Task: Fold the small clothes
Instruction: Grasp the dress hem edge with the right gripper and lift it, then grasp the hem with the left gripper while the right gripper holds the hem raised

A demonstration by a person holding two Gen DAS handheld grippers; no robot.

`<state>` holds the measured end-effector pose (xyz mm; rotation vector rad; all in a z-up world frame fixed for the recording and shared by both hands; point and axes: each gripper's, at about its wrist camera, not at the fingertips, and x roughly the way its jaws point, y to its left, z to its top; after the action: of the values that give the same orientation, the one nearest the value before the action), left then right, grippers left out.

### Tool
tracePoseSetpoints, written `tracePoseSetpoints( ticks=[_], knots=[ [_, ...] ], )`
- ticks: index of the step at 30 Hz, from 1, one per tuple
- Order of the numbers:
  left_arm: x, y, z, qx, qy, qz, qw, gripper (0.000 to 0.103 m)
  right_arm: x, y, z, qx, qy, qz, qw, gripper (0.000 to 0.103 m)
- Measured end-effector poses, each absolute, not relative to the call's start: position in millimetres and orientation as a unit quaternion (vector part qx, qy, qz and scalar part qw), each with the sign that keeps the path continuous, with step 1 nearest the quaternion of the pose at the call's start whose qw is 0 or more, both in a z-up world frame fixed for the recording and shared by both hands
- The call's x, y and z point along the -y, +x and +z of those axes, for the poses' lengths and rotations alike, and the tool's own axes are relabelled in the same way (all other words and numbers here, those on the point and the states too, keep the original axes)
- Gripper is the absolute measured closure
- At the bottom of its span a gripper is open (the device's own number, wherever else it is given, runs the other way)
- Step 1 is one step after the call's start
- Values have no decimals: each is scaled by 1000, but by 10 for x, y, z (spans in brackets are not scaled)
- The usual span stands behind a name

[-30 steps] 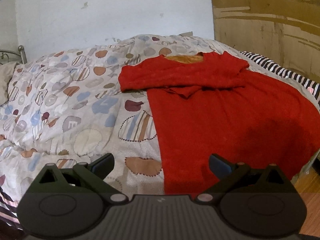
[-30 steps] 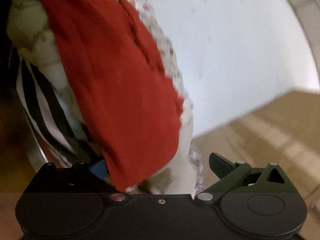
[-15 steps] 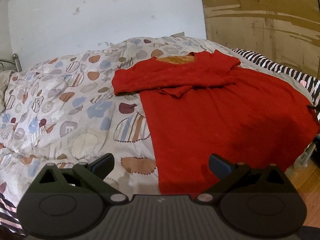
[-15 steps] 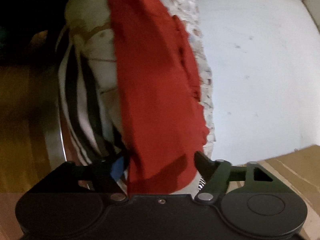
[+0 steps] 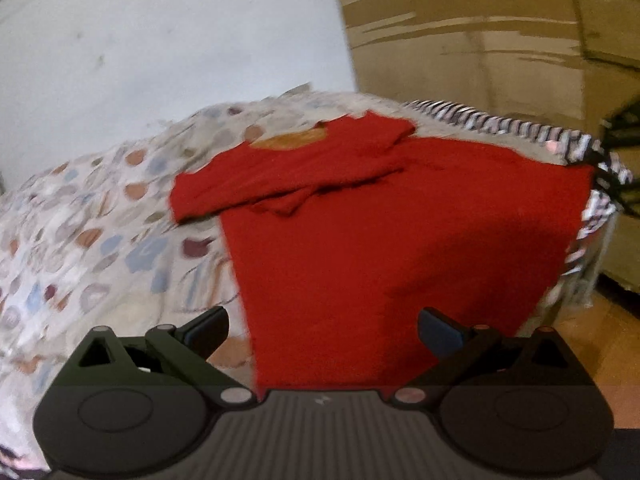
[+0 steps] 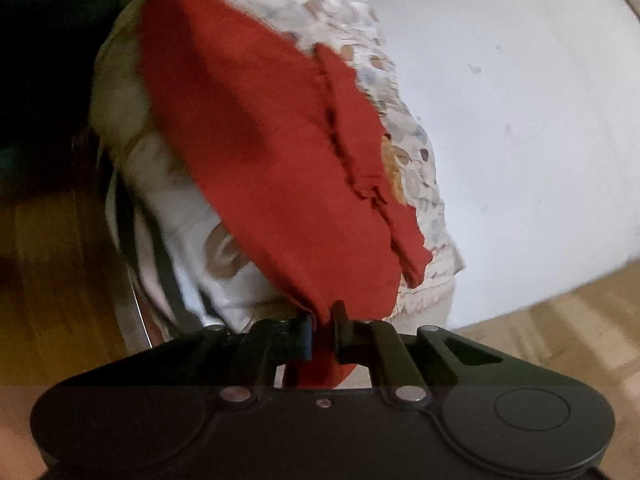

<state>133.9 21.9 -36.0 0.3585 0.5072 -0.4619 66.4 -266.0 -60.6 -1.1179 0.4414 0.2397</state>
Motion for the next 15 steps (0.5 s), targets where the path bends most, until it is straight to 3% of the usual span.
tracePoseSetpoints(
  ticks=[10,15],
  knots=[
    [377,1217,-318,-203,176,-317,910,0,2598,1289,486,-223,-350,151,897,97],
    [636,1381,-538,-240,195,-307,900,1,2590,1488,701,-237,-311,158,907,97]
  ],
)
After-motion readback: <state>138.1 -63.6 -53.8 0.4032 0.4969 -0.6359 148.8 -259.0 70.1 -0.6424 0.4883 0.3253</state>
